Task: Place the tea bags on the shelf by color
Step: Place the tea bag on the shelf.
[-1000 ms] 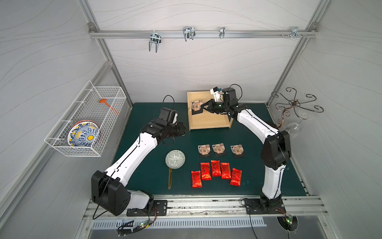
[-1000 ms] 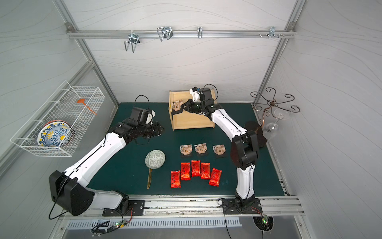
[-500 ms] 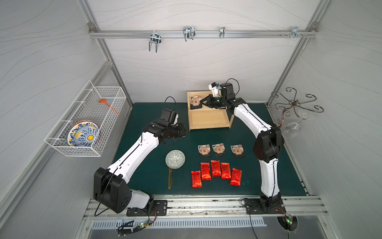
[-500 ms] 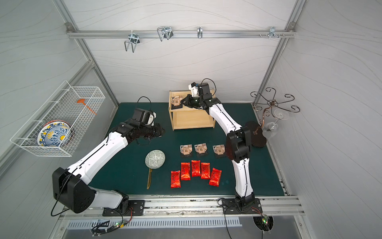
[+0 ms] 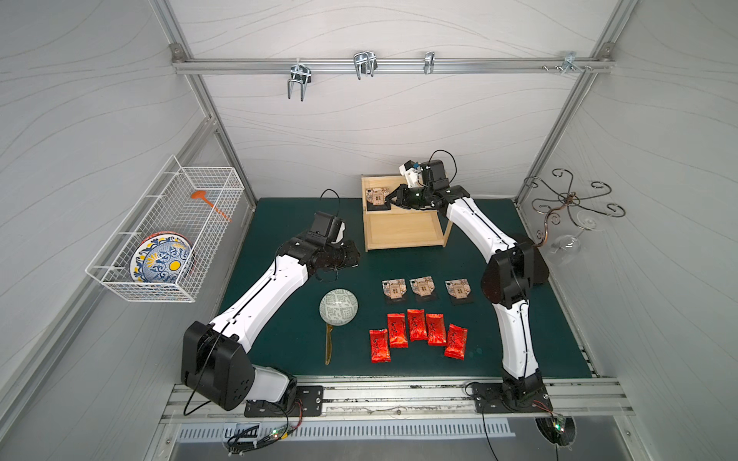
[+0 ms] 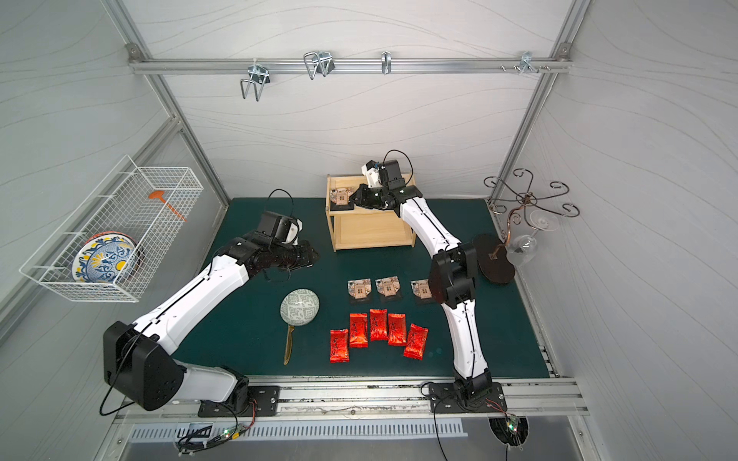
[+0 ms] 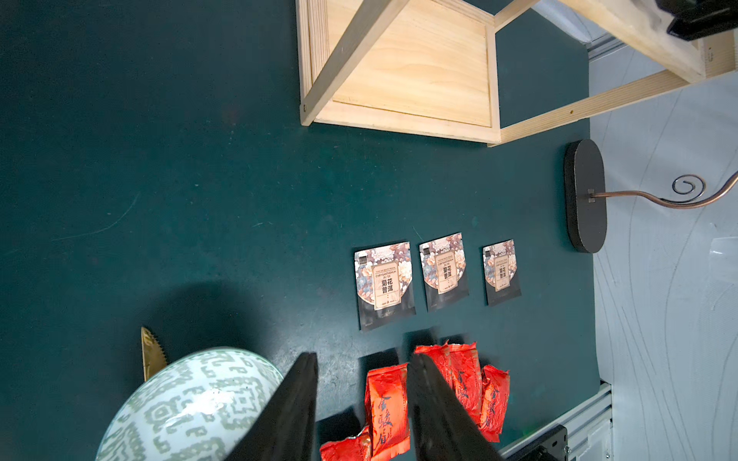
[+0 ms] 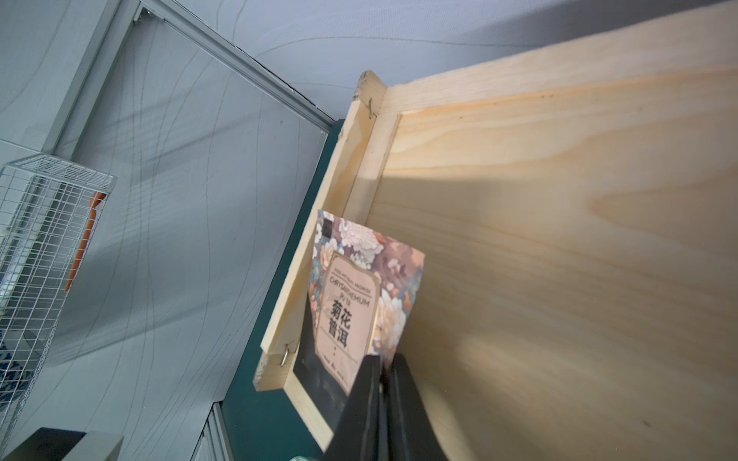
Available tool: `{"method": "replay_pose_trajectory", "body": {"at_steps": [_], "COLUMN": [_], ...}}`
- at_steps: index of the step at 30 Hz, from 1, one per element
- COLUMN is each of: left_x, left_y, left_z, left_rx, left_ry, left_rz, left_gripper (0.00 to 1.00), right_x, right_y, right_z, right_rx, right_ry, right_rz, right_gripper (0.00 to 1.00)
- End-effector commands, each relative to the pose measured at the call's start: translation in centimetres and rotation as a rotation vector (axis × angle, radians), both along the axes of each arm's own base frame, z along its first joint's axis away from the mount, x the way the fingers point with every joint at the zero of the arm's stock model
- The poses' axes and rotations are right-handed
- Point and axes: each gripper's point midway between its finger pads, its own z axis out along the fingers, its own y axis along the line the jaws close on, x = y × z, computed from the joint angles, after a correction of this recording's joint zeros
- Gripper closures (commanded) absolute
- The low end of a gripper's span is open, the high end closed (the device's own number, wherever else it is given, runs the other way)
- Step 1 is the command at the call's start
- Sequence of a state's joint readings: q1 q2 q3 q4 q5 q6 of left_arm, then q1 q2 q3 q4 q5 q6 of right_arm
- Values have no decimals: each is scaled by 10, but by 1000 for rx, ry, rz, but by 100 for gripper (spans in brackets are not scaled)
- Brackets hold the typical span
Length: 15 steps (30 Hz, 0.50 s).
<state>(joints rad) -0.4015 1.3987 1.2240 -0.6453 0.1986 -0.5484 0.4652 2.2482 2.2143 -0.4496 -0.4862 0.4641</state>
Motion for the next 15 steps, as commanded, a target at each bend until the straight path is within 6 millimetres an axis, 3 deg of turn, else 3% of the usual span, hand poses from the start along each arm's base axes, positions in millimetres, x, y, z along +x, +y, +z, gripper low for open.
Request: {"method": "replay_pose_trajectory", "body": {"at_steps": [1, 9, 12, 15], "left_x": [6, 6, 5, 2], "left_y": [-3, -4, -4, -5], "left_z": [10, 13, 14, 13], "left_rx": [-13, -22, -25, -36], "left_ry": [-54, -62, -62, -59], "left_rz": [-22, -28, -30, -33], "left_gripper": [56, 56, 56, 56], "right_x": [-1, 4, 8, 6], "right_y": [7, 0, -7, -12], "right_z": [-13, -16, -6, 20], "right_rx": [-28, -47, -37, -23], "right_ry": [15, 28, 17, -21], "right_rz": [20, -4, -14, -14], "right_gripper": [86, 76, 71, 67]}}
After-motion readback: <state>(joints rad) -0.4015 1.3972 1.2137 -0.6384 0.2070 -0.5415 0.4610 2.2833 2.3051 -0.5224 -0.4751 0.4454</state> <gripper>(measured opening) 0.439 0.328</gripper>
